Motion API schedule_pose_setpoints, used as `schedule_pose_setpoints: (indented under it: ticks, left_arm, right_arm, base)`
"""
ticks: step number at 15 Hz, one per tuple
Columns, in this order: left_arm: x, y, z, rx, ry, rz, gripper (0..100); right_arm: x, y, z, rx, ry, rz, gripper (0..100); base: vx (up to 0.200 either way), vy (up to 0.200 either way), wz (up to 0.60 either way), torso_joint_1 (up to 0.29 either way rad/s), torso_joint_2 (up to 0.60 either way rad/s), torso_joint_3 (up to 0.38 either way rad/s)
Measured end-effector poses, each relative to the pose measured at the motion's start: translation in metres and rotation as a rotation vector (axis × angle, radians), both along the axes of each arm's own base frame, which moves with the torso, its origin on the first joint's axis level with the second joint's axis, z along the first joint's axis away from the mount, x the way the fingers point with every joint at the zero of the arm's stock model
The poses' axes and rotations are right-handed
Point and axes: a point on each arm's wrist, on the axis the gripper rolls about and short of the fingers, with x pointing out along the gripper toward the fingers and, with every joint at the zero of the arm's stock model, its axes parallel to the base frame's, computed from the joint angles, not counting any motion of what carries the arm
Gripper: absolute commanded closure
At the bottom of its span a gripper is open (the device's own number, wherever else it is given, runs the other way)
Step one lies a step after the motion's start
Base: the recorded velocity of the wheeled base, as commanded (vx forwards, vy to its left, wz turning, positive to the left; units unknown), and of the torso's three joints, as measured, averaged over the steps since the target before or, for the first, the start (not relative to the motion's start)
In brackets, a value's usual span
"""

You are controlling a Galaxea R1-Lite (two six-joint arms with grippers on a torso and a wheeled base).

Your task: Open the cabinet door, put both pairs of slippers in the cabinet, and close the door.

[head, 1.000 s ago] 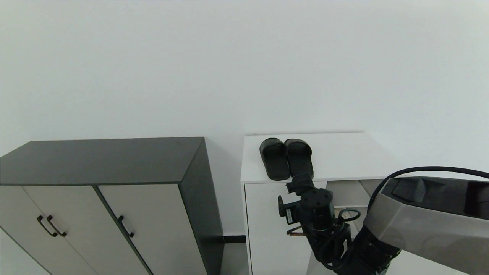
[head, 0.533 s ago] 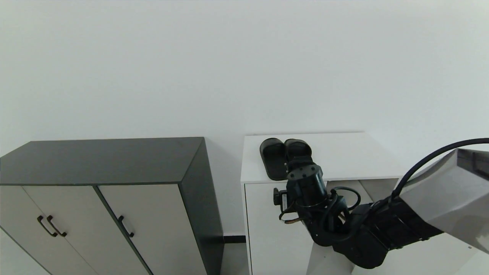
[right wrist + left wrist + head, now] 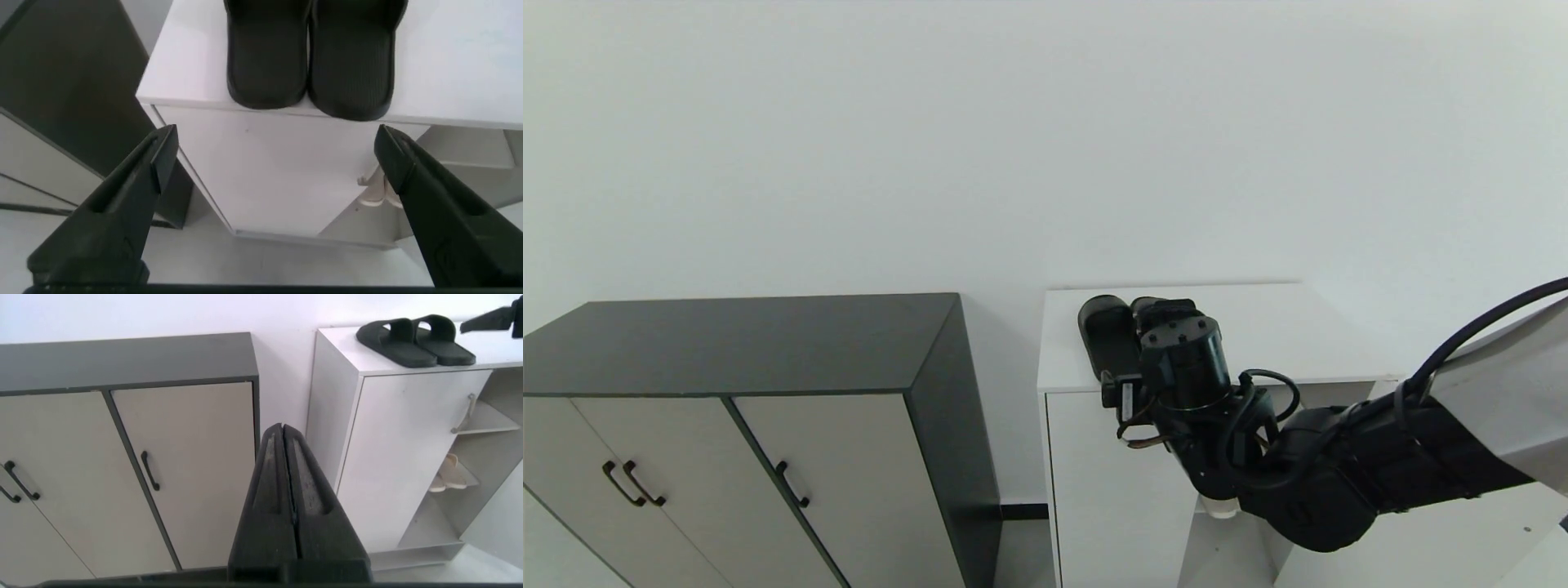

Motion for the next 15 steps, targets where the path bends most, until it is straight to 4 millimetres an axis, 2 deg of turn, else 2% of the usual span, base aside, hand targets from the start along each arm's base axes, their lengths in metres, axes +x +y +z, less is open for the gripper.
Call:
schedule_pose_setpoints:
  ticks: [5,10,15]
  left_arm:
    - [0.0,0.0,0.0,0.0,0.0,-0.001,100]
    - [0.0,0.0,0.0,-0.004,0.0,0.002,100]
    - [0.0,0.0,0.0,-0.004,-0.001,0.003,100]
  right_arm:
    - [0.004,-0.007,-0.008,-0.02,0.014,-0.033,0]
    - [0.009,-0.015,-0.026,-0.051,0.045,-0.058,0]
    - [0.031,-0.011,-0.046,-0.03,0.0,-0.038,0]
  base:
    - [0.2,0.0,0.0,0.004,0.0,-0.001]
    - [0.0,0.0,0.0,0.0,0.0,0.0]
    - [0.0,0.0,0.0,0.0,0.0,0.0]
